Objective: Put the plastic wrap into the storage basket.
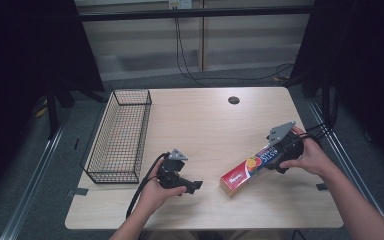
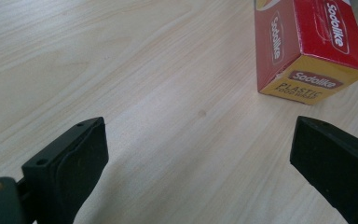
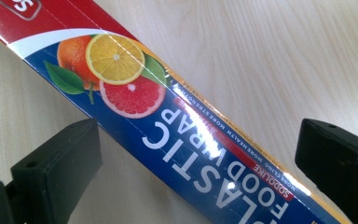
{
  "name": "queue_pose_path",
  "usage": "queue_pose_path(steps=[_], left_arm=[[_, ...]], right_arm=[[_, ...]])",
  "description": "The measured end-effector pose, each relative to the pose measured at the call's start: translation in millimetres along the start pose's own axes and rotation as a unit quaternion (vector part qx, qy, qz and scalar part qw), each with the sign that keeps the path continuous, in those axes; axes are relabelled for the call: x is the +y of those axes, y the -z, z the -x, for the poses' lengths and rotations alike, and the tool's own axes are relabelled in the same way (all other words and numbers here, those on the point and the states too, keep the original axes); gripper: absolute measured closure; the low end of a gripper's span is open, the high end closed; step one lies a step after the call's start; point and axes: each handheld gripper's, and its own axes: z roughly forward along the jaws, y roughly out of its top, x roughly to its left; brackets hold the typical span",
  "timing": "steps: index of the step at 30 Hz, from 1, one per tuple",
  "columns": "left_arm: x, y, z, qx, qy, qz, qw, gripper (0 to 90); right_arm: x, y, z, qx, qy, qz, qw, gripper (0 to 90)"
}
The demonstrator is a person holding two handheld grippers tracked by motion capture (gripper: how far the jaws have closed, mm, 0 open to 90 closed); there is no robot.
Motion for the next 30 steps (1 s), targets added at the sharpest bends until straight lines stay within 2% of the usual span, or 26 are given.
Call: queue_pose_path(steps=[3, 8, 14, 18, 21, 23, 30], left_arm=[[0.0, -0.9, 0.3, 0.0, 0.001, 0.003, 1.0, 4.3], [-0.4, -1.6, -0.1, 0.0, -0.002, -0.004, 1.0, 4.5], [-0.7, -3.5, 0.6, 0.0, -0.002, -0.006, 1.0, 4.6], [-1.0, -3.6, 0.1, -0.001, -0.004, -0.009, 0.9999, 4.7], [-1.1, -3.9, -0.2, 0.001, -0.004, -0.01, 0.9999, 5.1], [-1.1, -4.0, -0.7, -0.003, 0.001, -0.009, 0.9999, 5.1], [-1.4, -4.9, -0.6, 0.002, 0.0, -0.012, 0.9999, 5.2]], right_arm=[[0.4, -3.8, 1.2, -0.003, 0.001, -0.005, 1.0, 0.2], [2.4, -9.0, 2.0, 0.019, 0.001, -0.012, 0.9998, 0.0], [2.3, -11.9, 3.5, 0.033, 0.006, -0.01, 0.9994, 0.0], [2.6, -15.0, 3.6, 0.047, 0.019, -0.021, 0.9985, 0.1], [2.5, -17.8, 2.8, 0.042, 0.02, -0.033, 0.9984, 0.0], [2.1, -18.5, 3.9, 0.046, 0.02, -0.03, 0.9983, 0.0], [1.2, -19.0, 5.9, 0.052, 0.02, -0.027, 0.9981, 0.0]])
